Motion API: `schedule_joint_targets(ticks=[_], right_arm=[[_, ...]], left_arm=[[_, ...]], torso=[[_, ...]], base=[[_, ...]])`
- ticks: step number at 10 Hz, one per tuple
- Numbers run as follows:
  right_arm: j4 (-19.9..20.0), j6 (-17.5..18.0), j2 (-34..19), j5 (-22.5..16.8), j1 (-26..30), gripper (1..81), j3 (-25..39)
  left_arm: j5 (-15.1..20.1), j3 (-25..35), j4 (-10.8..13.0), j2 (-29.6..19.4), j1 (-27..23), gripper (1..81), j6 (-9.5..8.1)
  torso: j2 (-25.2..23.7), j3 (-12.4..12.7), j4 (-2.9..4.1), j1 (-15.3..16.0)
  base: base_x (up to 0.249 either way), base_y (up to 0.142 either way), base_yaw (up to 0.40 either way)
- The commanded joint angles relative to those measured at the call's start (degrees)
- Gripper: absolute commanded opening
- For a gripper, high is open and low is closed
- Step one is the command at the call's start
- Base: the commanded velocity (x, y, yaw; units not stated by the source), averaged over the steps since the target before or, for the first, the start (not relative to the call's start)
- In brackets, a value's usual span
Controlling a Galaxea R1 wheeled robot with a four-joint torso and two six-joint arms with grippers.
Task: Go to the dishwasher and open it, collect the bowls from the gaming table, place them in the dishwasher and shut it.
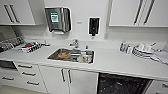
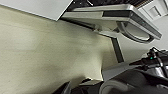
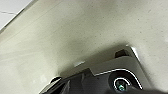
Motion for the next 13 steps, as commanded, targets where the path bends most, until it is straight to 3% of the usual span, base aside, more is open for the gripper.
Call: schedule_joint_targets(ticks=[1, 5, 8, 10, 13], right_arm=[[-0.19, -11.49, 6.2, 0.75, -2.02, 81.1, -9.29], [-0.54, -20.54, 11.73, 8.92, -7.82, 81.1, -13.33], [-2.83, -20.8, 16.03, 12.43, -10.82, 81.1, -19.2], [-3.0, -20.8, 19.45, 12.53, -11.88, 81.1, -24.22], [-4.41, -20.8, 24.48, 11.83, -12.93, 81.1, -30.38]], left_arm=[[1.6, -14.25, 0.01, 7.92, 5.62, 81.1, -0.05], [1.08, -33.21, 0.27, 19.33, 12.05, 81.1, 0.21], [-0.23, -44.19, 0.35, 26.27, 14.94, 81.1, 0.29], [-3.05, -49.48, 0.36, 29.88, 16.44, 81.1, 0.3], [-3.05, -57.14, 0.36, 35.17, 17.41, 81.1, 0.3]], torso=[[0.0, 0.0, 0.0, 0.0], [0.0, 0.0, 0.0, 0.0], [0.0, 0.0, 0.0, 0.0], [0.0, 0.0, 0.0, 0.0], [0.0, 0.02, 0.0, 0.0]], base=[[0.0, 0.0, 0.0], [0.0, 0.0, 0.0], [0.0, 0.0, 0.0], [0.0, 0.0, 0.0], [0.0, 0.0, 0.0]])
